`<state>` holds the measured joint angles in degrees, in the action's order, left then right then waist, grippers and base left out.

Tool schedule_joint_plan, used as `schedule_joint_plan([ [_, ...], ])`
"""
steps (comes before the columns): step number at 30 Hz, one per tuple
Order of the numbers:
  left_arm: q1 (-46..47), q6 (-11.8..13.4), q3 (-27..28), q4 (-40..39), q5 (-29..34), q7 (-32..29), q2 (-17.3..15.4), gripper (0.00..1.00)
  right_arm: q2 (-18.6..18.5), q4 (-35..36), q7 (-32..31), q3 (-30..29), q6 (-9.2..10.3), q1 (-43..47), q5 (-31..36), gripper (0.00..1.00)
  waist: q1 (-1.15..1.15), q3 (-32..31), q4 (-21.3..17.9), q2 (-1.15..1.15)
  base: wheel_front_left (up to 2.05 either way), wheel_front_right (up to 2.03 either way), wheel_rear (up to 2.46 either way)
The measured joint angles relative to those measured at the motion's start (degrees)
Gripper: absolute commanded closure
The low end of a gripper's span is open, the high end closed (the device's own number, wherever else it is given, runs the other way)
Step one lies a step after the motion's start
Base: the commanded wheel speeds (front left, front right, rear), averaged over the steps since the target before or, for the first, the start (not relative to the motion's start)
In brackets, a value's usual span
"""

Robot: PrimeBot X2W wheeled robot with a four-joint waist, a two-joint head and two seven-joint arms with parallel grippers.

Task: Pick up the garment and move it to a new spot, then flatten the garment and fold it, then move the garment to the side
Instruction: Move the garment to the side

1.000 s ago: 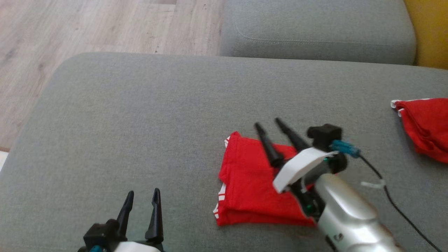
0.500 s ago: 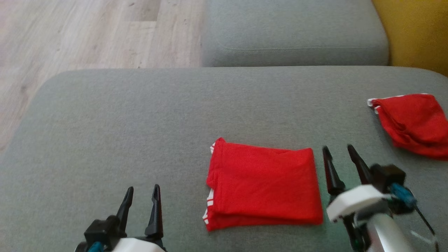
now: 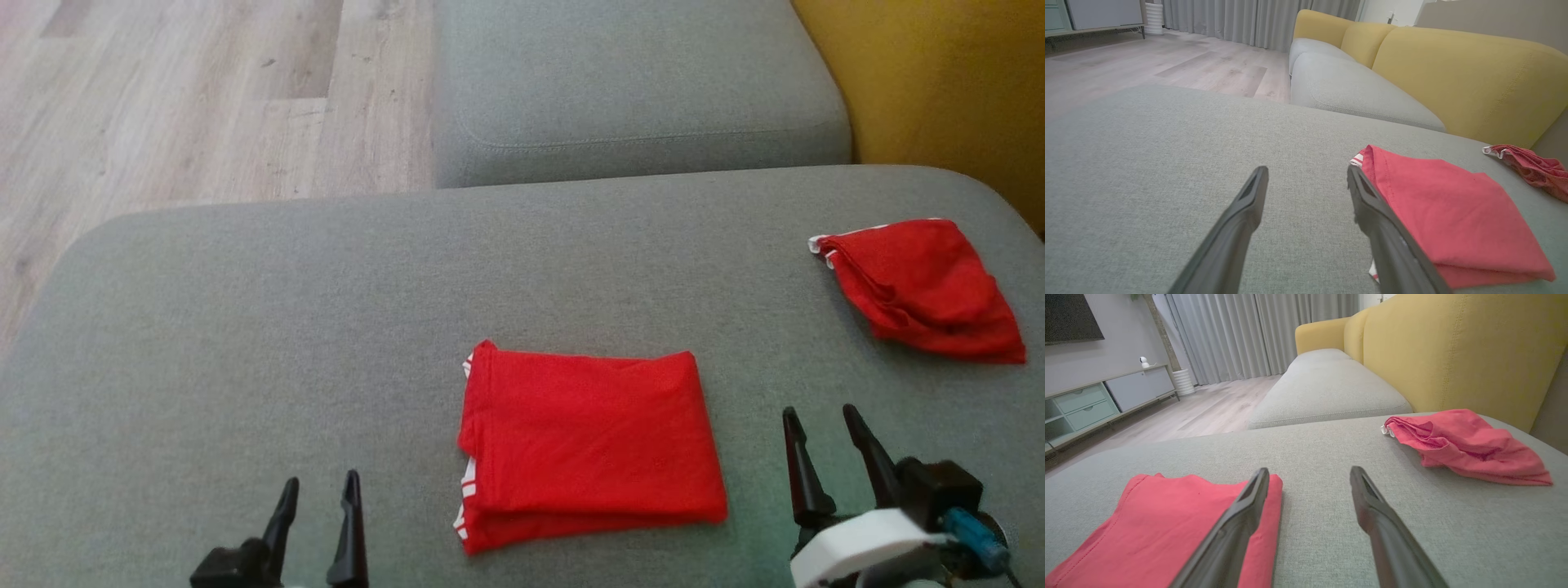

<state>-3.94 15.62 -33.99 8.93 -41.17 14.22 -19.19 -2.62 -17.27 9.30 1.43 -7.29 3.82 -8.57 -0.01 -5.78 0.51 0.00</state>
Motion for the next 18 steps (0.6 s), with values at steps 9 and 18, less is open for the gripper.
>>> schedule_joint_plan([
  [9,-0.2,-0.3,1.1,0.2,1.3,0.1,0.2,0.0,0.0,0.9,-0.5,0.7,0.0,0.6,-1.0,0.0,0.0,-0.1,-0.1,0.0,0.0,0.0,0.0],
  [18,-0.9,-0.5,2.3,0.4,1.9,0.1,0.5,0.0,0.0,1.2,-1.1,0.7,0.0,0.6,-0.9,0.0,0.0,0.0,0.6,0.0,0.0,0.0,0.0],
])
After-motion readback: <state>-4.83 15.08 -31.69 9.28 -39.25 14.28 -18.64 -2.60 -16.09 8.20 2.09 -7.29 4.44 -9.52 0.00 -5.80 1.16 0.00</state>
